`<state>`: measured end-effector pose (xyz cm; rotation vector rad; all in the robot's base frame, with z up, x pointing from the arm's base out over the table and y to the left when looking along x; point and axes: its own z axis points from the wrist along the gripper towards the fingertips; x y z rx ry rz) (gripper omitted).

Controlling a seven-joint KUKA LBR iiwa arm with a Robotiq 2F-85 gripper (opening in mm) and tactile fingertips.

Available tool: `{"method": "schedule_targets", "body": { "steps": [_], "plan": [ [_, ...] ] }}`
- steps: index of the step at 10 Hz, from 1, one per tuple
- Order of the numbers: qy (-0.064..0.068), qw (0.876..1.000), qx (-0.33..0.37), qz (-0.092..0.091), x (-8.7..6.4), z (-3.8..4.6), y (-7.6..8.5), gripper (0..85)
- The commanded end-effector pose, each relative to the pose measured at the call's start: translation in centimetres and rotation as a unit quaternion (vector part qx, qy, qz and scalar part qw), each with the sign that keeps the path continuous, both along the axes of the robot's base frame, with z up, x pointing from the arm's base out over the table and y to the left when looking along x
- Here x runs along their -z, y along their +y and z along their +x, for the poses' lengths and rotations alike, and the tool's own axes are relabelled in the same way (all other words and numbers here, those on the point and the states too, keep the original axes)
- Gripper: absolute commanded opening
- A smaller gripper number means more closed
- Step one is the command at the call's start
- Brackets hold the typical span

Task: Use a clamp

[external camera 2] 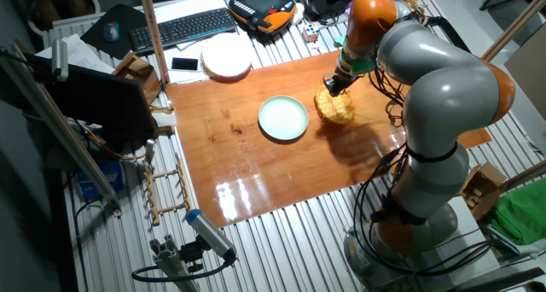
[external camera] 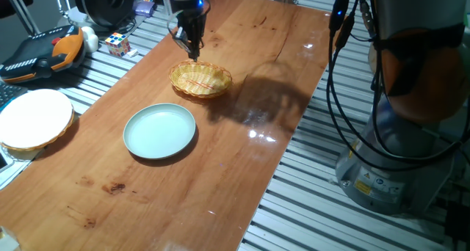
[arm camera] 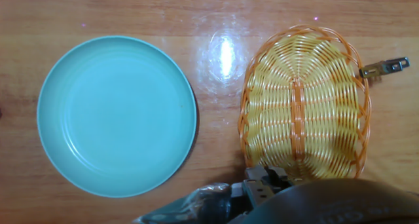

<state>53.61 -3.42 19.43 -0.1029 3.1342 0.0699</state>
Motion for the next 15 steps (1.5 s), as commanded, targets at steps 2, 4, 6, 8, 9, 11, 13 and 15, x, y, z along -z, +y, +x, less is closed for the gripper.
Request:
{"method": "schedule_targets", "body": {
  "steps": [2,4,6,8,9,11,13,15],
  "plan": [
    [-0.002,1.000,-0.010,-0.008,0.2,0.11,0.2,0.7],
    [-0.005,1.000,-0.025,-0.015,1.0,0.29,0.6,0.7],
    [-0.010,0.998,-0.045,-0.034,1.2,0.43,0.6,0.7],
    [-0.012,0.998,-0.061,-0.027,1.9,0.09,0.6,0.7],
    [-0.015,0.997,-0.061,-0.032,2.2,0.12,0.9,0.7],
    [-0.012,0.998,-0.062,-0.018,2.6,0.29,0.7,0.7],
    [-0.018,0.998,-0.063,0.003,3.3,0.33,0.0,0.7],
    [-0.022,0.996,-0.084,0.015,4.2,0.73,-1.0,0.7]
  ]
}}
